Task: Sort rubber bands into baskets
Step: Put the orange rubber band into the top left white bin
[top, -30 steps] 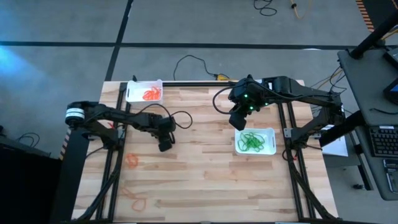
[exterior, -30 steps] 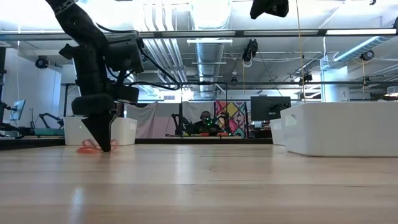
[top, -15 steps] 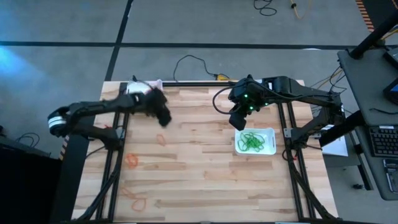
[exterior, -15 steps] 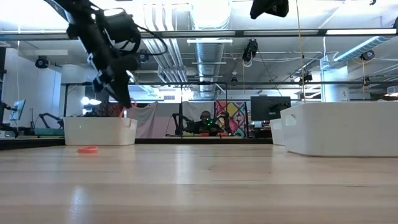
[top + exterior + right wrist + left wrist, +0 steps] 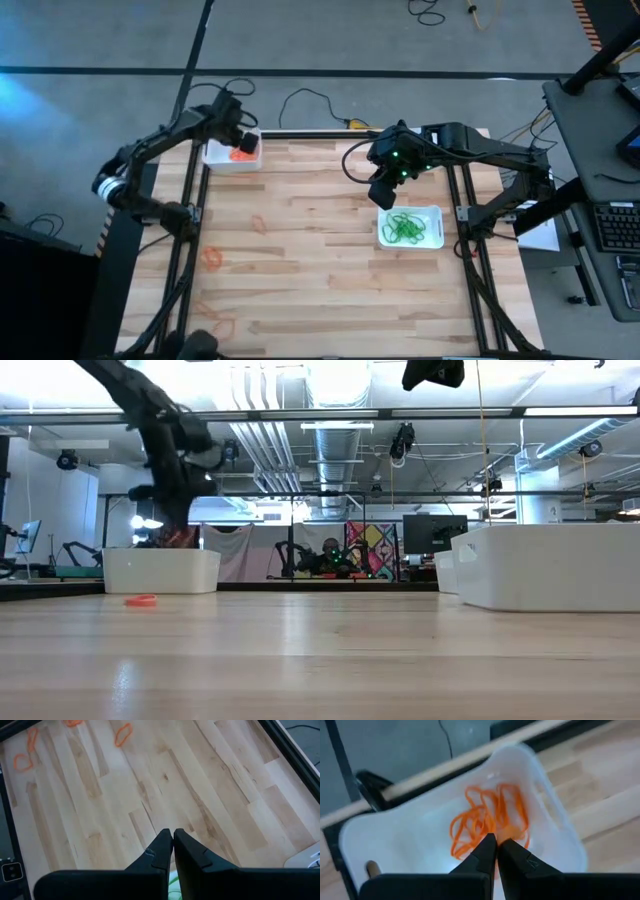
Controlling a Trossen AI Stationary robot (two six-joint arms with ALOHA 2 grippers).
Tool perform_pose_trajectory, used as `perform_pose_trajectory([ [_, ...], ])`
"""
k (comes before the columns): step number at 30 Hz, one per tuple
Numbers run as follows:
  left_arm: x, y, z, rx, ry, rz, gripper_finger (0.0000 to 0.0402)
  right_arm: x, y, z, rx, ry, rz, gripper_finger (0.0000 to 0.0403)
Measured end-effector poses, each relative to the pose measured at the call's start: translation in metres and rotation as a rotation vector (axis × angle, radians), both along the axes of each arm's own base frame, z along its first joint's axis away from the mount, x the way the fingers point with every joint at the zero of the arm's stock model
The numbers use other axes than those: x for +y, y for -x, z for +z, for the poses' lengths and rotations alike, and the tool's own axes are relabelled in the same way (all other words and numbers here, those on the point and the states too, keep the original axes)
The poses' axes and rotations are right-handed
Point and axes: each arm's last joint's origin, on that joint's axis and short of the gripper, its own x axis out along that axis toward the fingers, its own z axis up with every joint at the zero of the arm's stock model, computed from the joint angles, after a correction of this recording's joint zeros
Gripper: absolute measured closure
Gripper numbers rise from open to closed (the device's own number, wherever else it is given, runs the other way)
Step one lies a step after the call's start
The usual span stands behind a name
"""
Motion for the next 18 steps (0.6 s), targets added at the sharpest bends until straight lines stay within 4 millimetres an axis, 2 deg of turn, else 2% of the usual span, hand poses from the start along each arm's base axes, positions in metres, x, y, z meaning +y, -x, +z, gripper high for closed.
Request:
perform_pose_trajectory([
  [6, 0.016, -0.008, -0.042, 0.072, 0.127, 0.029, 0.0394, 0.000, 0.000, 0.000, 0.000, 0.000, 0.000, 0.0390],
  [10, 0.023, -0.015, -0.057, 0.055, 0.228, 0.036, 0.0353, 0.000, 0.000, 0.000, 0.000, 0.000, 0.000, 0.0390],
  [14, 0.030, -0.020, -0.045, 0.081, 0.266, 0.007, 0.0285, 0.000, 0.000, 0.000, 0.000, 0.000, 0.000, 0.0390],
  [18, 0.021, -0.028, -0.014, 0.062, 0.317, -0.059, 0.0214, 0.000, 0.000, 0.000, 0.000, 0.000, 0.000, 0.0390],
])
